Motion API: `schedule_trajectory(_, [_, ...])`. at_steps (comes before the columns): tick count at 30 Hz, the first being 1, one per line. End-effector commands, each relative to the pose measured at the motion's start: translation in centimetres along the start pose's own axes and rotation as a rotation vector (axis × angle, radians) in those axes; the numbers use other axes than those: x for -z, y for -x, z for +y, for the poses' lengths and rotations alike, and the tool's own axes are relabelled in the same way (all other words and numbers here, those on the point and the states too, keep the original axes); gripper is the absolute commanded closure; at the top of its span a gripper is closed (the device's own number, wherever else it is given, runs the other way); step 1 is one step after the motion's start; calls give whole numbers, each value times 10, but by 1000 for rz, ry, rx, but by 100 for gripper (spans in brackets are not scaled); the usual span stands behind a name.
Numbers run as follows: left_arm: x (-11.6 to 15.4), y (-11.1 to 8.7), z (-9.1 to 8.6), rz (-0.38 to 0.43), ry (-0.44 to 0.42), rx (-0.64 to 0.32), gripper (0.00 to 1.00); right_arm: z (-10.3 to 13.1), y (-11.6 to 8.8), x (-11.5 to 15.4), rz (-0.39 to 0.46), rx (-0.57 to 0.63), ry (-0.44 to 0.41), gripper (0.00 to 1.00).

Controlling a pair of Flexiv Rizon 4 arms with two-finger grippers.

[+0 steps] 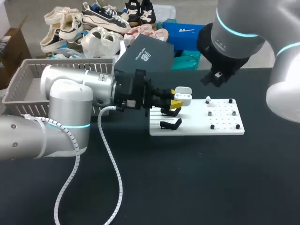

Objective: Pick up each earbud case from the left stands, insert the matching earbuds, close the lid, and place the case in the box.

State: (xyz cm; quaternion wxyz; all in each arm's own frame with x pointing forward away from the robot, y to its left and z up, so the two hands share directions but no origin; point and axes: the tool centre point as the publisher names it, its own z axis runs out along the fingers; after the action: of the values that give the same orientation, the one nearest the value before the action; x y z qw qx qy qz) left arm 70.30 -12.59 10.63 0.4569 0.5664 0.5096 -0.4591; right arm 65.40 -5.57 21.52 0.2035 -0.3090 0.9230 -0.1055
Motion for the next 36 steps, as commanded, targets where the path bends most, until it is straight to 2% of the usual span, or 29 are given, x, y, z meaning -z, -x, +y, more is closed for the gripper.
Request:
schedule_trajectory(1, [-1, -1, 2, -2, -3, -1, 100, 17, 20, -10, 143, -13, -23, 100])
schedule_trajectory(7, [-1, -1, 2, -2, -3, -1, 100, 27, 22, -16, 175, -24, -39, 100])
schedule_trajectory(11, [-1, -1, 2, -2, -3, -1, 100, 31, 17, -17, 160, -40, -10, 100])
schedule_trajectory(27, [-1, -1, 2, -2, -3, -1, 100, 31, 17, -17, 160, -40, -10, 100])
schedule_trajectory(29, [-1, -1, 2, -2, -3, -1, 100, 24, 21, -18, 273, -162, -25, 100])
schedule_trajectory(31, [-1, -1, 2, -2, -3, -1, 100, 21, 28, -15, 284, -307, 30, 100])
schedule_trajectory(32, [-1, -1, 2, -2, -3, -1, 100, 20, 30, -14, 326, -348, 24, 100])
schedule_trajectory(36, [-1, -1, 2, -2, -3, -1, 100, 22, 30, -13, 378, -410, -34, 100])
